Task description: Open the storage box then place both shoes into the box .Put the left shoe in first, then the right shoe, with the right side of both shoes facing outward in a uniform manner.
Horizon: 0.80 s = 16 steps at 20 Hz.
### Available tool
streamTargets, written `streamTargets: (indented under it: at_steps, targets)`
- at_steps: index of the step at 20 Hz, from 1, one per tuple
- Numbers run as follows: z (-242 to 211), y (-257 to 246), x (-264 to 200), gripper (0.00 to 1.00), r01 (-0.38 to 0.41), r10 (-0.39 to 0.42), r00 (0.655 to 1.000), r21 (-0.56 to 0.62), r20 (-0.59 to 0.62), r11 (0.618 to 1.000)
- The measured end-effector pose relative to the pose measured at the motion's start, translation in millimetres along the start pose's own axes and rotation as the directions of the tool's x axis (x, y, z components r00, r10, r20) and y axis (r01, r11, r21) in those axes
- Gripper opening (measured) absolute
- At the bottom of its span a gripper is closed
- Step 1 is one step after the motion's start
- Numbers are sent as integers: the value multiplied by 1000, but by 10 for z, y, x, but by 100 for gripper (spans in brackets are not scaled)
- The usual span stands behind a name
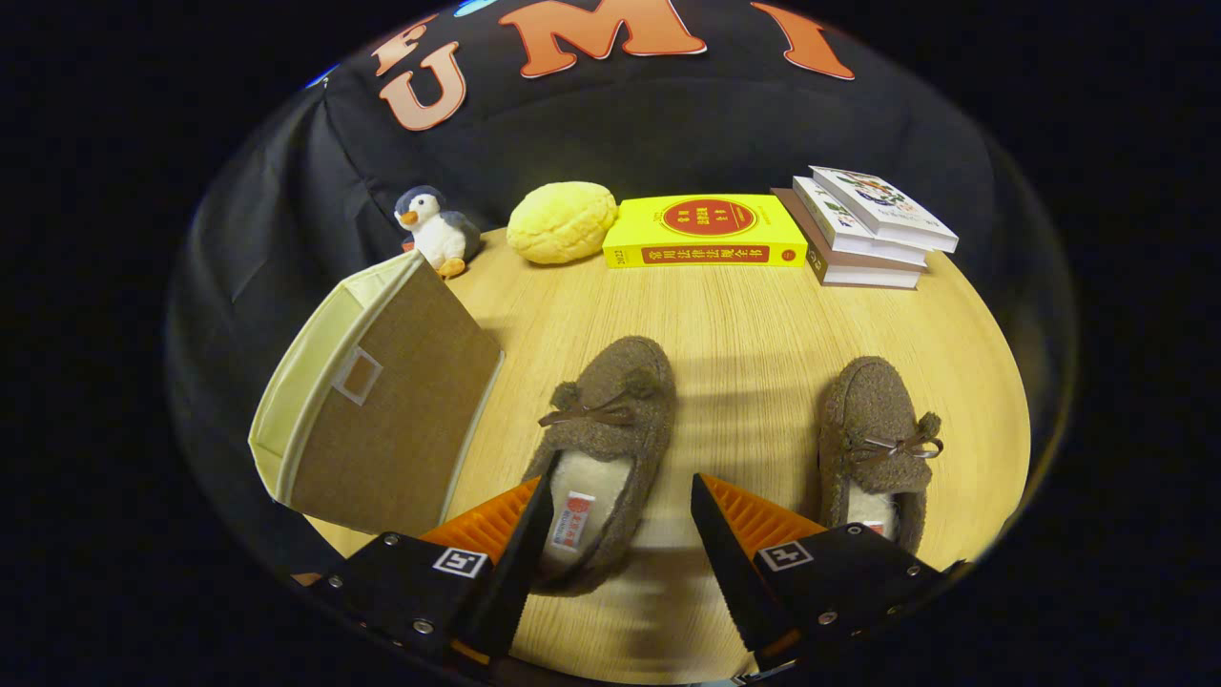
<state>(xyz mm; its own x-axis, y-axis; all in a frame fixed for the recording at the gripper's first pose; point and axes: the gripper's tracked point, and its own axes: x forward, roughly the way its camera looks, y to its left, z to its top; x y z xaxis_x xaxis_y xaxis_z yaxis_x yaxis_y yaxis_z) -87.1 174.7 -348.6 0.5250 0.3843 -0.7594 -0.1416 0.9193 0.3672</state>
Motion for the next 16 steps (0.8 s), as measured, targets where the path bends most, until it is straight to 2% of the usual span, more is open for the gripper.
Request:
streamTargets:
  at_steps: [4,8,9,12,15,16]
  targets:
    - [-65,-162,284,76,47,-47,999,-12,-6,999]
    - [109,-238,502,63,90,-88,995,-33,56,995]
    - [104,-219,544,55,95,-92,994,-47,63,994]
    - [147,-170,616,43,122,-113,989,-99,95,988]
    - [139,-133,642,27,114,-107,991,-79,83,990]
    - [143,-125,643,25,105,-101,992,-59,74,993]
